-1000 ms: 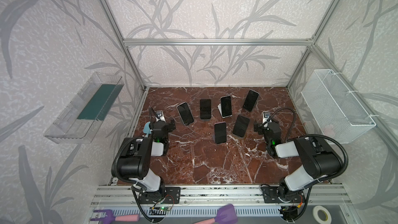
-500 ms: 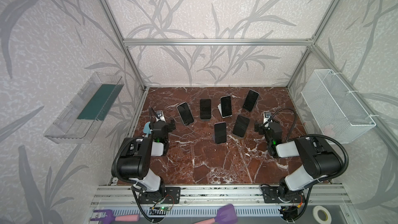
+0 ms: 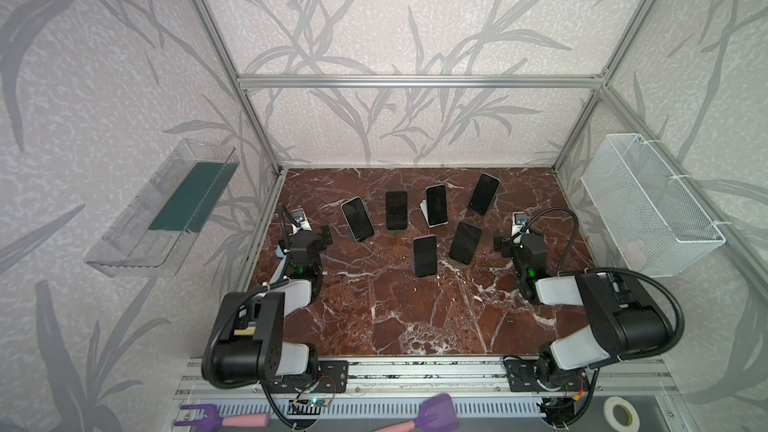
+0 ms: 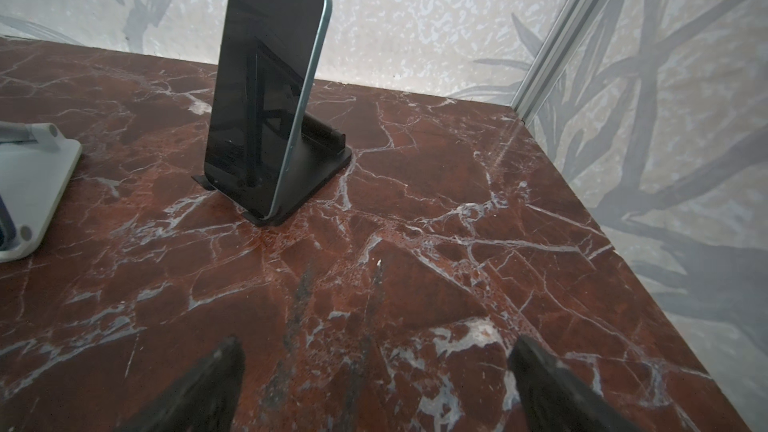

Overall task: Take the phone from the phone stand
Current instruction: 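Reach the left gripper toward the standing phone while the right arm rises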

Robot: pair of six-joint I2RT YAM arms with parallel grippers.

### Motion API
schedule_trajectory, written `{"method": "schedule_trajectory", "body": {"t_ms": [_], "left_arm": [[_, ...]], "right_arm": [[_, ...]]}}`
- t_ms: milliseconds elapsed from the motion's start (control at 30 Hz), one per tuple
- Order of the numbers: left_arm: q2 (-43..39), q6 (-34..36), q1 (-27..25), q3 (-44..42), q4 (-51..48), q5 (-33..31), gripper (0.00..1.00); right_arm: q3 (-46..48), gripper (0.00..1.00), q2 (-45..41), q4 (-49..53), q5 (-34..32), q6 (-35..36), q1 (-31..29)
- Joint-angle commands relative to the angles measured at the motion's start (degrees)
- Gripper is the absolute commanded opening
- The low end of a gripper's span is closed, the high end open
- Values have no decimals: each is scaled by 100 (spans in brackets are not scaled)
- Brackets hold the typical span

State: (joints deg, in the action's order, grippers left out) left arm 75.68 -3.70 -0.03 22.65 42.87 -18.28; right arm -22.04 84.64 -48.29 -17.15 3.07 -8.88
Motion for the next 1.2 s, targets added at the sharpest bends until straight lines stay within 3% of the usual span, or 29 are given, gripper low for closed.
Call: {"method": "schedule_trajectory", "body": {"t_ms": [0, 100, 200, 367, 433, 467, 567, 633, 667, 733, 833, 933, 1100, 1167], "left_arm": [[-773, -13, -20, 478, -1250, -36, 99], [-1433, -260, -23, 1042, -2524, 6, 99], [-1904, -552, -25, 1577, -3570, 105, 99], [-2589, -1843, -9, 1821, -4478, 59, 99], [-2842, -1626, -14, 1828, -4650, 491, 99], [-2975, -1465, -13, 1861, -4715, 747, 99], [-3379, -2032, -11, 1698, -4433, 576, 99], [-3707, -2715, 2, 1603, -4416, 83, 99], [-3788, -2606, 22, 1629, -4385, 239, 99], [-3735, -2561, 21, 1928, -4697, 611, 99], [-3373, -2412, 28, 2522, -5251, 1238, 99], [-3218, -2132, 16, 2673, -5166, 1692, 94], [-2871, -2561, -20, 3216, -5960, 1639, 79], [-2587, -2809, -246, 3557, -6566, 1190, 76]], "right_arm": [[-612, 99, -816, 1382, -414, -120, -8], [-754, 99, -1414, 1716, -715, -152, -8], [-1185, 99, -1905, 2773, -1013, -415, -8], [-1565, 99, -2297, 3747, -1228, -759, 9], [-1489, 99, -2353, 3753, -1320, -1187, 16], [-1407, 99, -2394, 3779, -1341, -1745, 48], [-1154, 99, -2538, 3571, -60, -2330, 473], [-1083, 99, -2613, 3526, 218, -2327, 559], [-1083, 99, -2657, 3557, 217, -2236, 559], [-1122, 97, -2761, 3739, 33, -2411, 555], [-1224, 91, -2808, 3871, 333, -2464, 571], [-1361, 91, -2735, 4120, 512, -2504, 568], [-1197, 91, -2817, 4184, 569, -2583, 559], [-1128, 91, -2889, 4118, 596, -2579, 564]]}}
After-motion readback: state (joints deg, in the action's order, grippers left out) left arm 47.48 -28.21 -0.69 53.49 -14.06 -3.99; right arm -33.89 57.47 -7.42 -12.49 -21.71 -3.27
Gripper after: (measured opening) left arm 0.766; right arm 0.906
